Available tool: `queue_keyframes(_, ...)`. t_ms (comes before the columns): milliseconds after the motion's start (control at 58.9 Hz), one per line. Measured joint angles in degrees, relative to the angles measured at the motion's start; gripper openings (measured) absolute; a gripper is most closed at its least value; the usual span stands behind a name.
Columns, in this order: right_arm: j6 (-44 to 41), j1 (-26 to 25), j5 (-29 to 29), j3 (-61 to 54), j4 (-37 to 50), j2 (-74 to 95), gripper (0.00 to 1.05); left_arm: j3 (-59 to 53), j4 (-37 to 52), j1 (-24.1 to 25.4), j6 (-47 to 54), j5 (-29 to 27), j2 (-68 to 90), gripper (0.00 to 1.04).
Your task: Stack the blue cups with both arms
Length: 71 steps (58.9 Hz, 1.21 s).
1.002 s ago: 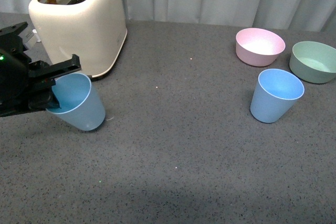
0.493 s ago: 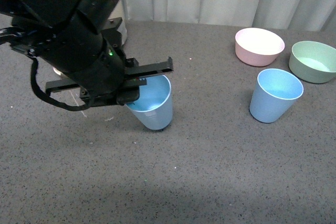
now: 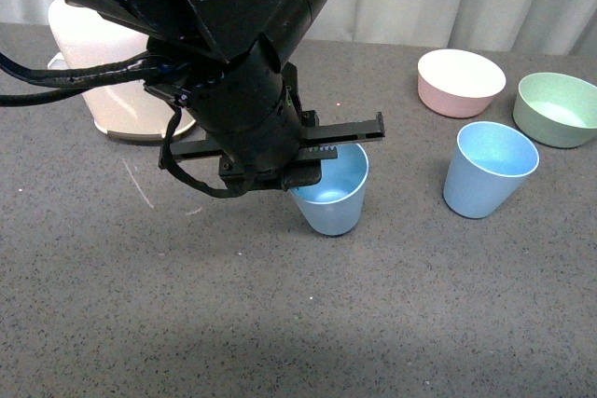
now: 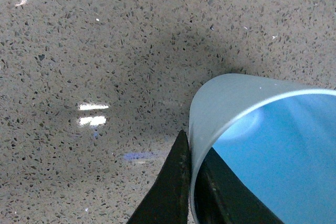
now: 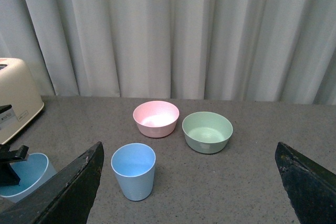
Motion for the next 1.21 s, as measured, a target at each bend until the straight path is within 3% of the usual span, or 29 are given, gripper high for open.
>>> queue_keyframes(442,0.0,0.0,0.0,0.0,0.0,0.0,0.95,1.79,-1.64,-0.07,-1.44,-1.6,1.09,0.05)
queue_keyframes(849,0.0,0.0,0.0,0.0,0.0,0.0,0.95,2.67,-1.86,-0.04,-3.1,-0.04,0.35,0.67)
queue_keyframes(1036,0.0,0.0,0.0,0.0,0.0,0.0,0.95,2.82,-2.14,0.13,-2.73,-3.23,-3.87,0.99)
queue_keyframes(1172,0.0,0.0,0.0,0.0,0.0,0.0,0.95,2.73,-1.86,0.15,-1.9,-4.39,-5.44,0.98)
queue_keyframes(1206,0.0,0.0,-0.02,0.0,0.0,0.0,0.95,0.2,4.92,0.02,0.52,-8.66,-5.53,0.94)
